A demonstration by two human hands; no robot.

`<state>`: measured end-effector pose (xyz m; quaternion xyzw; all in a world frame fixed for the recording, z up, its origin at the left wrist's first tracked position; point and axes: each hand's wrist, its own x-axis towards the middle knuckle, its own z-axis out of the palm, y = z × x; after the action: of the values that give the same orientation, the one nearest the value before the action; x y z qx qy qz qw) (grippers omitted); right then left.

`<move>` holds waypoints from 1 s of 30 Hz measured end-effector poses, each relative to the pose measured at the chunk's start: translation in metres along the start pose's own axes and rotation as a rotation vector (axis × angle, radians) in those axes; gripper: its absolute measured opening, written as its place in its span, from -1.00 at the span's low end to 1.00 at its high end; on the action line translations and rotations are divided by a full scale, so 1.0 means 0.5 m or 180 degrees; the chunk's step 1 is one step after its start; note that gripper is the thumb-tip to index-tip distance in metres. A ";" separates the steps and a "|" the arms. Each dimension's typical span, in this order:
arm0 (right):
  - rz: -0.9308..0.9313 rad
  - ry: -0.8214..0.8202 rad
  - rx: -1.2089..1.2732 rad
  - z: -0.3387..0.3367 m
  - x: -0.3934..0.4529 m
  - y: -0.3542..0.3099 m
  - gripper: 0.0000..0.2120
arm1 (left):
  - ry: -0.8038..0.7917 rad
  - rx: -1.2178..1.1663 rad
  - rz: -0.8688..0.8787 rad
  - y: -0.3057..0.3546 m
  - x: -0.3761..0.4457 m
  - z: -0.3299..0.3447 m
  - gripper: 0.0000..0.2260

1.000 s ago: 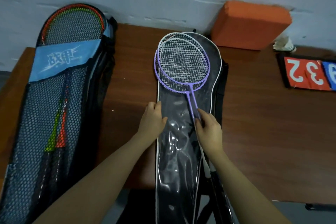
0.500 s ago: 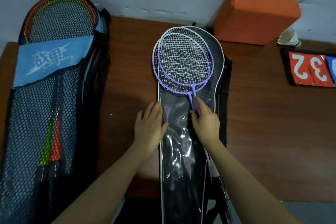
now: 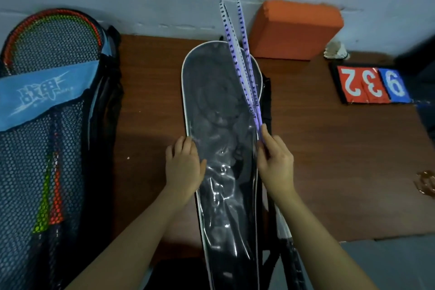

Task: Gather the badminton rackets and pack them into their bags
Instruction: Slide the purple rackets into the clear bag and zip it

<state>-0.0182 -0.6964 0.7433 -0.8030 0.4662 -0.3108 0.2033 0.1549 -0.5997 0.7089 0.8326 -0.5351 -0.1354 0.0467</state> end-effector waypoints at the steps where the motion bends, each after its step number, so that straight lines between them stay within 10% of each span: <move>1: -0.0043 0.0113 0.0056 -0.017 0.001 0.001 -0.61 | 0.0129 -0.0048 0.0016 0.012 0.001 0.000 -0.55; 10: -0.0084 0.0241 -0.0232 -0.155 -0.019 0.096 -0.55 | 0.0005 -0.0758 0.0557 0.230 -0.006 0.034 -0.56; 30: 0.0493 0.0077 -0.0182 -0.207 -0.087 0.189 -0.48 | 0.0236 -0.1997 -0.0441 0.316 0.028 0.064 -0.68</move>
<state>-0.1644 -0.7079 0.7464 -0.7661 0.5381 -0.2904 0.1981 0.0127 -0.6772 0.7109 0.8164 -0.4072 -0.2661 0.3112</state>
